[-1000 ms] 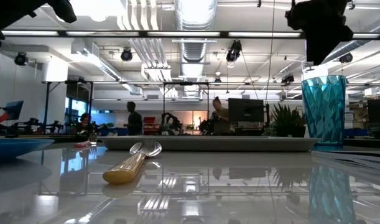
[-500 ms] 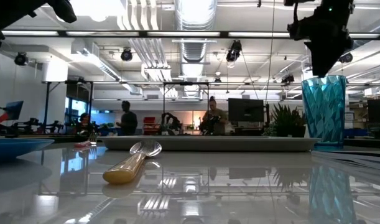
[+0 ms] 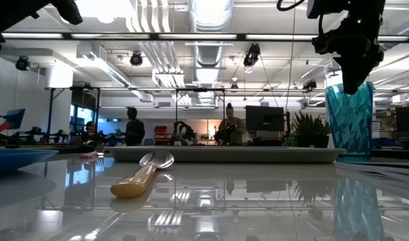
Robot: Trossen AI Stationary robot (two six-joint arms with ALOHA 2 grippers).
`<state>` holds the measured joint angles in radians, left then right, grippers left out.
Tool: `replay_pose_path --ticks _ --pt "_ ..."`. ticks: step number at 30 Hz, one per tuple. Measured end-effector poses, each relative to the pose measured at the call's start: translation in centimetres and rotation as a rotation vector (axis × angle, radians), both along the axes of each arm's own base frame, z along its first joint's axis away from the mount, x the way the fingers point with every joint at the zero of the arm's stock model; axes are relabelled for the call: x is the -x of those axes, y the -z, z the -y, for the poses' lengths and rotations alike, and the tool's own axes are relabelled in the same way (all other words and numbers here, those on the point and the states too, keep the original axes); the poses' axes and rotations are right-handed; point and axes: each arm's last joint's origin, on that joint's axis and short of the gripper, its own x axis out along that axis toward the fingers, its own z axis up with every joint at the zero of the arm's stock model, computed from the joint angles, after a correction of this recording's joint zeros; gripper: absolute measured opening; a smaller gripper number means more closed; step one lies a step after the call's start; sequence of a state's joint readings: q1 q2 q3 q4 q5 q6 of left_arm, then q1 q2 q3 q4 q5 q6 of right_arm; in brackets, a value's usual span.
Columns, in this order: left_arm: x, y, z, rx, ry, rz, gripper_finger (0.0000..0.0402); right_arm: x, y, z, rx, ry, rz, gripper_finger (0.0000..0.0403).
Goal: Pick and place plate/cup/fork/spoon on tray
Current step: Put the blue glass to the top right corner of the tray
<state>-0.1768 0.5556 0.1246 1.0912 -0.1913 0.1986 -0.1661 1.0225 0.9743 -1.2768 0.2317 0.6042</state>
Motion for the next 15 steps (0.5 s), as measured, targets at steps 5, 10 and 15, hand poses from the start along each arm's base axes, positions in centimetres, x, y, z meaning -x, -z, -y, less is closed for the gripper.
replay_pose_path --ticks 5,10,15 --pt "0.00 0.00 0.00 0.000 0.000 0.000 0.0004 -0.12 -0.07 -0.04 -0.019 -0.007 0.014 0.0056" --pt "0.00 0.00 0.00 0.000 0.000 0.000 0.0004 -0.14 -0.07 -0.12 -0.043 -0.029 0.016 0.0012" --pt "0.00 0.00 0.00 0.000 0.000 0.000 0.0004 0.02 -0.52 -0.17 -0.053 -0.038 0.016 0.0009"
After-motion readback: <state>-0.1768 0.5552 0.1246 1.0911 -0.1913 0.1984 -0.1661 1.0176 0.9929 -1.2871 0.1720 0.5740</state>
